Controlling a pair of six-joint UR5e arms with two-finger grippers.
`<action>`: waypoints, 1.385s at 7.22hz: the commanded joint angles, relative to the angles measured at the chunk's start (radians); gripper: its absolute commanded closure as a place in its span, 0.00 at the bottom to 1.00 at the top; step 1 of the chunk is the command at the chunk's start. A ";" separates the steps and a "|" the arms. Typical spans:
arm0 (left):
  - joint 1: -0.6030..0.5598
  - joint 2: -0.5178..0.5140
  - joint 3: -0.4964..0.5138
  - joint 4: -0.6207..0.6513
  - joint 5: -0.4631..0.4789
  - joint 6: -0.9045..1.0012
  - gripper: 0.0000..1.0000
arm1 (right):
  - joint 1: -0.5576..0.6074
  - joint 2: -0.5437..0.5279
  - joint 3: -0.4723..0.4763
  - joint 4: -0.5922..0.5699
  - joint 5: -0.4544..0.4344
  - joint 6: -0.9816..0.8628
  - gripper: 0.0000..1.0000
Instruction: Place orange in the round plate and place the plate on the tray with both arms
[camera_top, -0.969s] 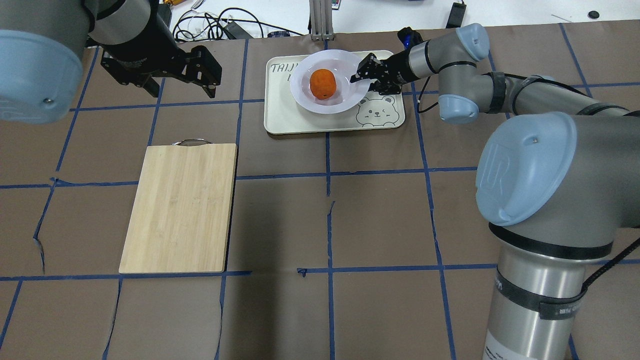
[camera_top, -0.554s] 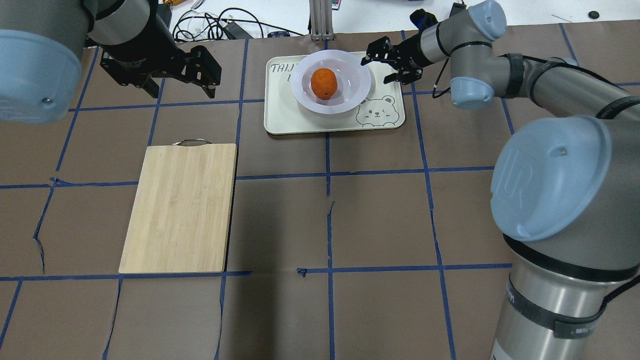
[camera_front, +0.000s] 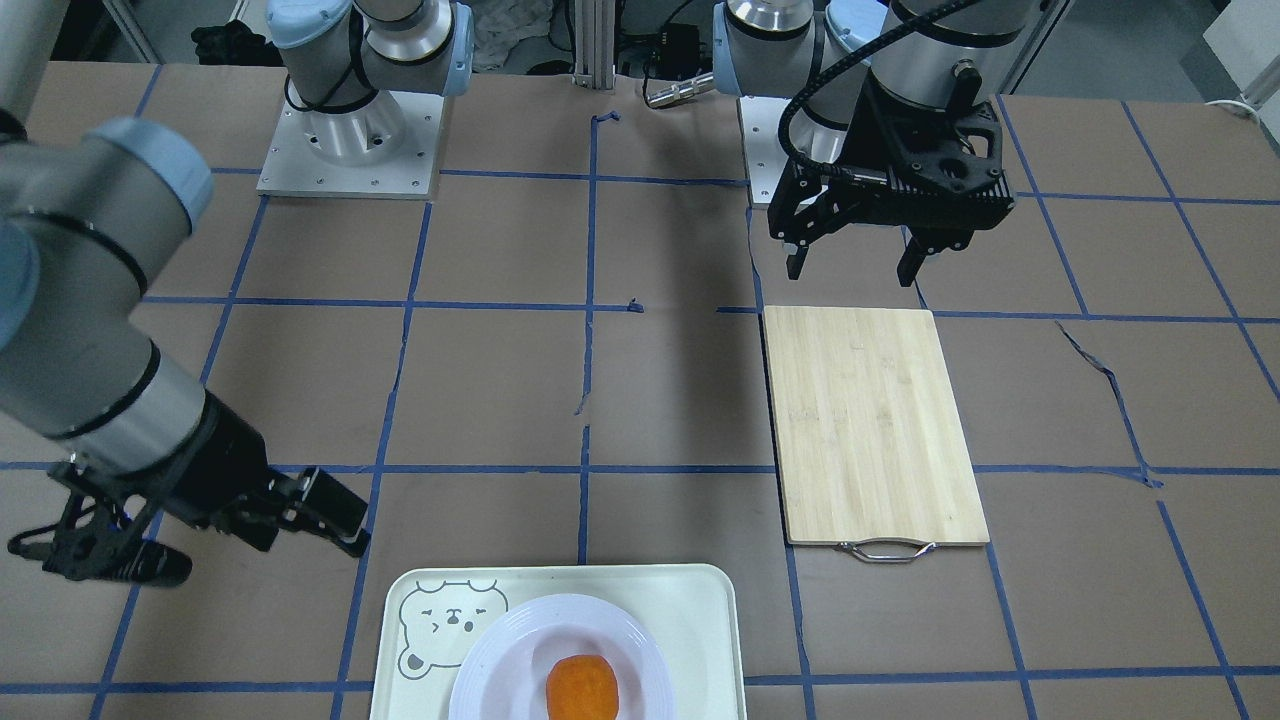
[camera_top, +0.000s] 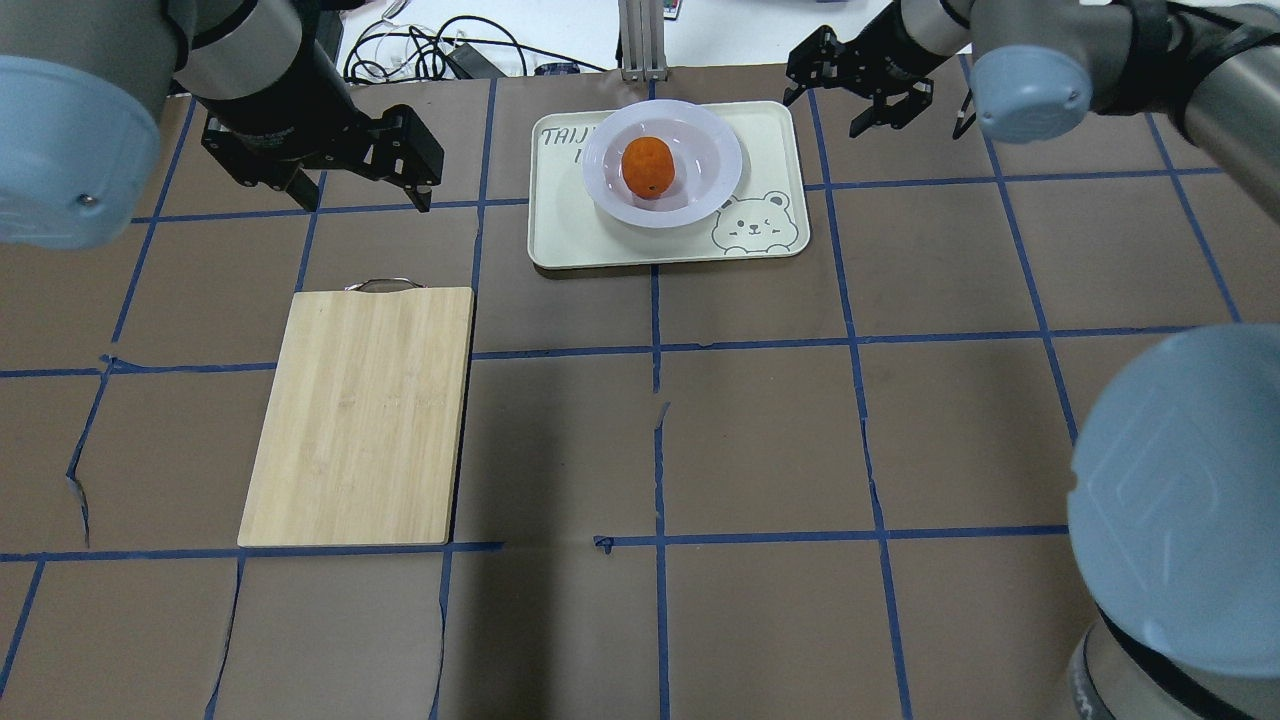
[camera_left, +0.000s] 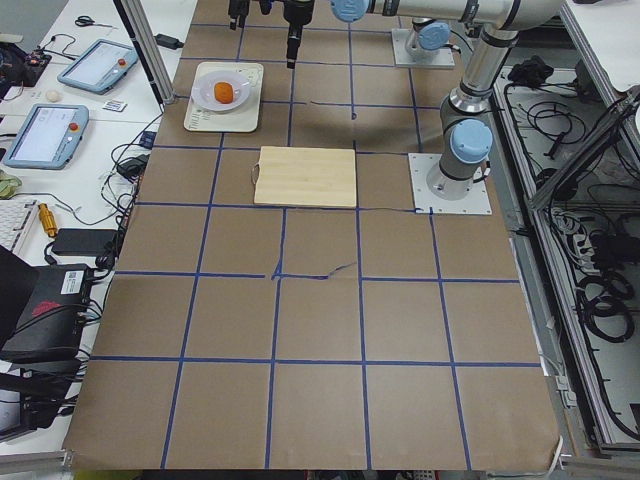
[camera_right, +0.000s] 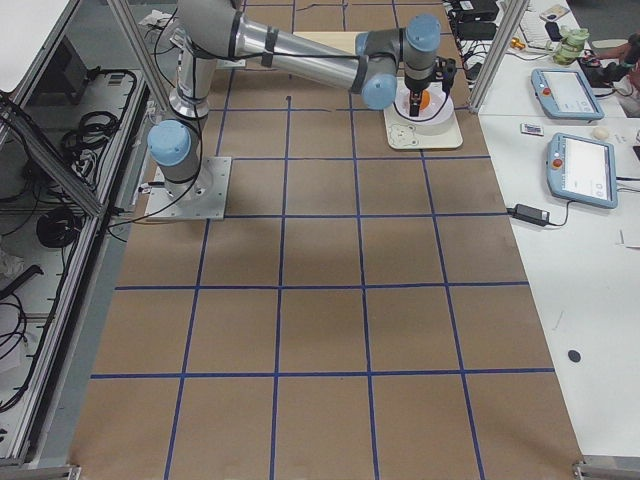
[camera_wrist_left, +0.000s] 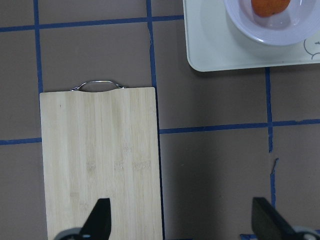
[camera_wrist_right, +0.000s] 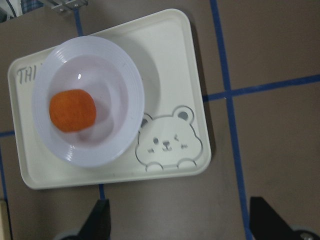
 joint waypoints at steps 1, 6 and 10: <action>0.000 -0.001 0.000 0.000 -0.005 0.001 0.00 | 0.035 -0.196 -0.006 0.260 -0.166 -0.057 0.00; 0.000 -0.001 0.002 0.009 -0.008 0.010 0.00 | 0.095 -0.318 0.022 0.375 -0.295 -0.054 0.00; 0.000 -0.003 0.002 0.009 -0.013 0.009 0.00 | 0.106 -0.313 0.028 0.357 -0.277 -0.074 0.00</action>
